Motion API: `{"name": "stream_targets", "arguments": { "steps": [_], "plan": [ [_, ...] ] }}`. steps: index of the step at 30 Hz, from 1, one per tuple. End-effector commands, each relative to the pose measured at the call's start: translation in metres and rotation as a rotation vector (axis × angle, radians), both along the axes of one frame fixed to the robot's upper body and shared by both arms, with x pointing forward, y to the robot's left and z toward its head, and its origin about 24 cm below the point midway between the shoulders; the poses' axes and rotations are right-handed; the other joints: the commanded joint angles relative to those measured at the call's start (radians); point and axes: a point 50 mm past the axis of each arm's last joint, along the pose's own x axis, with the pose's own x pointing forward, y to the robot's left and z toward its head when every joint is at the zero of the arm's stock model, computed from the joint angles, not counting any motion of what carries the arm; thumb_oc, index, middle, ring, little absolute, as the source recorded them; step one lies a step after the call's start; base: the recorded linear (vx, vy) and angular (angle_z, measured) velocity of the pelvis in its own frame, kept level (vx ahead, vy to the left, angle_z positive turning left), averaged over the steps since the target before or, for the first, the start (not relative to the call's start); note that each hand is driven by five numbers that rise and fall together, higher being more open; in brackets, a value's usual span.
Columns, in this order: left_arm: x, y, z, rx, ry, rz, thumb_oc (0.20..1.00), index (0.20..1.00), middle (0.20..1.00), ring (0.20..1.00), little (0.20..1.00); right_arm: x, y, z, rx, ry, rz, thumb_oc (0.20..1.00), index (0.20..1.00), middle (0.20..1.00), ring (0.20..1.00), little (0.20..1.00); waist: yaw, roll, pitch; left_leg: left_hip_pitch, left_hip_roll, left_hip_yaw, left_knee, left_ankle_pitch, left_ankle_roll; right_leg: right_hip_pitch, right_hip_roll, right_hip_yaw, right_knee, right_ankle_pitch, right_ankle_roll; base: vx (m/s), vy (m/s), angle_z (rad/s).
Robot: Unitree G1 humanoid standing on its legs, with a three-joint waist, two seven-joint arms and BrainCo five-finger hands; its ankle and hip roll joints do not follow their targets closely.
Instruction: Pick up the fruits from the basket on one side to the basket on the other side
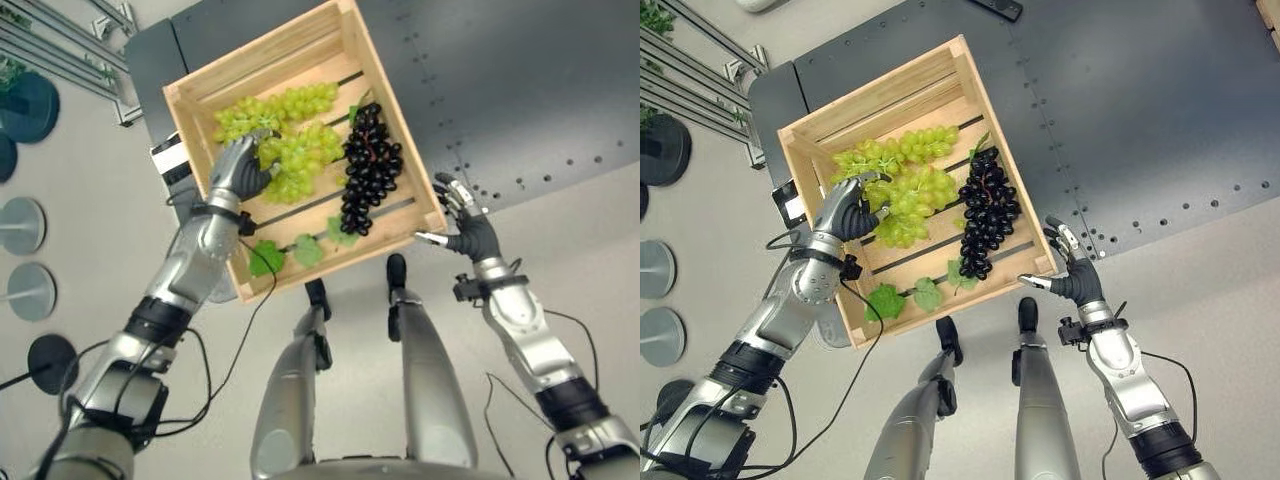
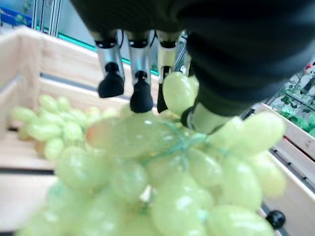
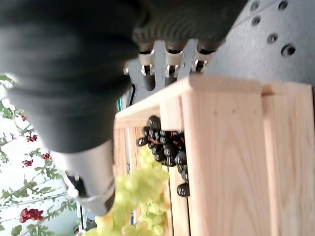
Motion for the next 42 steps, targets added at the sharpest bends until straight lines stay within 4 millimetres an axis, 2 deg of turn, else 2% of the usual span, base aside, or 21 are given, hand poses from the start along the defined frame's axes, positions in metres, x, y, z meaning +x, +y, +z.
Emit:
{"name": "stream_targets", "arguments": {
  "steps": [1, 4, 7, 8, 12, 14, 17, 20, 26, 27, 28, 30, 33, 34, 36, 37, 40, 42],
  "plan": [
    [-0.013, -0.007, 0.047, -0.008, -0.214, -0.077, 0.2, 0.2, 0.2, 0.2, 0.2, -0.005, -0.006, 0.017, -0.032, -0.083, 0.008, 1.0, 1.0, 1.0, 1.0, 1.0, -0.021, 0.029, -0.004, -0.031, 0.006, -0.049, 0.129, -0.118, 0.0, 0.101, -0.018, 0.008, -0.141, 0.021, 0.11, 0.0, 0.0, 0.0],
    [-0.023, -0.012, 0.057, 0.02, -0.254, -0.124, 0.2, 0.2, 0.2, 0.2, 0.2, -0.003, -0.005, 0.017, -0.041, -0.068, 0.032, 1.0, 1.0, 1.0, 1.0, 1.0, -0.016, 0.037, -0.004, -0.019, 0.004, -0.052, 0.124, -0.116, 0.0, 0.111, -0.019, 0.01, -0.149, 0.022, 0.109, 0.0, 0.01, -0.01],
    [-0.03, -0.019, 0.065, 0.061, -0.293, -0.167, 0.2, 0.2, 0.2, 0.2, 0.2, -0.001, 0.002, 0.014, 0.051, -0.022, 0.127, 1.0, 1.0, 1.0, 1.0, 1.0, -0.015, 0.036, -0.004, -0.015, 0.005, -0.048, 0.116, -0.104, 0.001, 0.12, -0.017, 0.011, -0.16, 0.032, 0.108, 0.0, 0.004, -0.01],
    [-0.031, -0.019, 0.064, 0.061, -0.282, -0.182, 0.2, 0.2, 0.2, 0.2, 0.2, -0.002, 0.004, 0.016, 0.017, -0.033, 0.135, 1.0, 1.0, 1.0, 1.0, 1.0, -0.013, 0.037, -0.004, -0.011, 0.004, -0.047, 0.115, -0.104, 0.0, 0.123, -0.017, 0.011, -0.161, 0.032, 0.108, 0.0, 0.013, -0.04],
    [-0.039, -0.021, 0.059, 0.062, -0.205, -0.282, 0.2, 0.2, 0.2, 0.2, 0.2, 0.002, 0.002, 0.038, -0.379, -0.18, 0.009, 1.0, 1.0, 1.0, 1.0, 1.0, -0.005, 0.052, -0.007, 0.011, 0.005, -0.049, 0.118, -0.112, 0.001, 0.147, -0.019, 0.01, -0.16, 0.022, 0.109, 0.02, 0.009, -0.03],
    [-0.044, -0.025, 0.059, 0.065, -0.19, -0.328, 0.2, 0.2, 0.2, 0.2, 0.2, 0.005, 0.007, 0.052, -0.563, -0.269, -0.017, 1.0, 1.0, 1.0, 1.0, 1.0, 0.0, 0.06, -0.014, 0.015, 0.004, -0.053, 0.115, -0.106, 0.002, 0.154, -0.019, 0.011, -0.165, 0.029, 0.108, 0.0, 0.0, 0.0],
    [-0.048, -0.033, 0.053, 0.104, -0.123, -0.409, 0.2, 0.2, 0.2, 0.2, 0.2, 0.008, 0.016, 0.072, -0.676, -0.362, 0.011, 1.0, 1.0, 1.0, 1.0, 1.0, 0.006, 0.073, -0.023, 0.024, 0.004, -0.054, 0.117, -0.112, 0.003, 0.16, -0.018, 0.014, -0.163, 0.024, 0.111, 0.0, 0.0, 0.0],
    [-0.05, -0.04, 0.053, 0.171, -0.102, -0.442, 0.2, 0.2, 0.2, 0.2, 0.2, 0.009, 0.026, 0.082, -0.667, -0.386, 0.085, 1.0, 1.0, 1.0, 1.0, 1.0, 0.007, 0.078, -0.021, 0.024, 0.005, -0.052, 0.117, -0.11, 0.004, 0.158, -0.018, 0.014, -0.162, 0.023, 0.112, 0.0, 0.0, 0.0],
    [-0.045, -0.034, 0.042, 0.156, -0.051, -0.409, 0.203, 0.203, 0.203, 0.203, 0.203, 0.015, 0.028, 0.076, -0.648, -0.326, 0.111, 1.0, 1.0, 1.0, 1.0, 1.0, 0.011, 0.079, -0.011, 0.02, 0.003, -0.046, 0.105, -0.097, 0.006, 0.149, -0.014, 0.019, -0.17, 0.035, 0.112, -0.01, 0.002, -0.01],
    [-0.045, -0.034, 0.041, 0.156, -0.052, -0.408, 0.413, 0.413, 0.413, 0.413, 0.413, 0.015, 0.028, 0.076, -0.649, -0.326, 0.112, 1.0, 1.0, 1.0, 1.0, 1.0, 0.011, 0.08, -0.012, 0.019, 0.003, -0.046, 0.105, -0.097, 0.006, 0.148, -0.014, 0.019, -0.169, 0.035, 0.112, 0.0, -0.005, -0.05],
    [-0.039, -0.03, 0.035, 0.174, -0.038, -0.353, 1.0, 1.0, 1.0, 1.0, 1.0, 0.015, 0.024, 0.075, -0.629, -0.318, 0.091, 1.0, 1.0, 1.0, 1.0, 1.0, 0.004, 0.076, -0.007, 0.016, 0.004, -0.047, 0.102, -0.096, 0.006, 0.143, -0.013, 0.019, -0.169, 0.033, 0.111, 0.01, -0.011, -0.05],
    [-0.028, -0.023, 0.026, 0.23, -0.011, -0.268, 1.0, 1.0, 1.0, 1.0, 1.0, 0.014, 0.018, 0.07, -0.612, -0.302, 0.059, 1.0, 1.0, 1.0, 1.0, 1.0, -0.001, 0.071, -0.004, 0.016, 0.004, -0.048, 0.11, -0.106, 0.005, 0.14, -0.011, 0.02, -0.155, 0.018, 0.111, 0.02, -0.032, -0.05],
    [-0.011, -0.007, 0.022, 0.347, -0.015, -0.126, 1.0, 1.0, 1.0, 1.0, 1.0, 0.012, 0.015, 0.06, -0.587, -0.281, 0.028, 1.0, 1.0, 1.0, 1.0, 1.0, -0.013, 0.061, -0.004, -0.01, 0.006, -0.04, 0.118, -0.103, 0.004, 0.109, -0.009, 0.028, -0.145, 0.023, 0.11, 0.01, -0.01, -0.01],
    [-0.009, -0.009, 0.023, 0.35, -0.022, -0.126, 1.0, 1.0, 1.0, 1.0, 1.0, 0.012, 0.015, 0.061, -0.585, -0.285, 0.024, 1.0, 1.0, 1.0, 1.0, 1.0, -0.008, 0.059, -0.004, -0.015, 0.005, -0.038, 0.12, -0.101, 0.004, 0.104, -0.009, 0.03, -0.143, 0.025, 0.109, 0.0, 0.0, 0.0],
    [0.007, 0.002, 0.009, 0.438, 0.026, -0.025, 1.0, 1.0, 1.0, 1.0, 1.0, 0.01, 0.017, 0.055, -0.572, -0.272, 0.034, 1.0, 1.0, 1.0, 1.0, 1.0, -0.016, 0.052, -0.004, -0.031, 0.01, -0.03, 0.134, -0.113, 0.003, 0.088, -0.006, 0.037, -0.136, 0.016, 0.114, 0.01, 0.006, -0.02],
    [0.008, 0.001, 0.01, 0.439, 0.022, -0.026, 1.0, 1.0, 1.0, 1.0, 1.0, 0.01, 0.017, 0.055, -0.571, -0.274, 0.032, 1.0, 1.0, 1.0, 1.0, 1.0, -0.013, 0.052, -0.004, -0.037, 0.009, -0.029, 0.134, -0.106, 0.004, 0.083, -0.006, 0.038, -0.139, 0.024, 0.113, 0.01, 0.015, -0.08],
    [0.03, 0.001, -0.009, 0.587, 0.101, 0.06, 1.0, 1.0, 1.0, 1.0, 1.0, 0.007, 0.017, 0.053, -0.524, -0.281, 0.034, 1.0, 1.0, 1.0, 1.0, 1.0, -0.027, 0.046, -0.004, -0.071, 0.015, -0.018, 0.145, -0.115, 0.002, 0.043, -0.001, 0.043, -0.129, 0.016, 0.119, 0.0, 0.011, -0.06],
    [0.031, 0.0, -0.009, 0.588, 0.098, 0.059, 1.0, 1.0, 1.0, 1.0, 1.0, 0.007, 0.017, 0.053, -0.524, -0.282, 0.031, 1.0, 1.0, 1.0, 1.0, 1.0, -0.024, 0.047, -0.004, -0.073, 0.015, -0.018, 0.147, -0.115, 0.002, 0.041, -0.001, 0.043, -0.127, 0.016, 0.119, 0.01, 0.006, -0.09]
  ]
}}
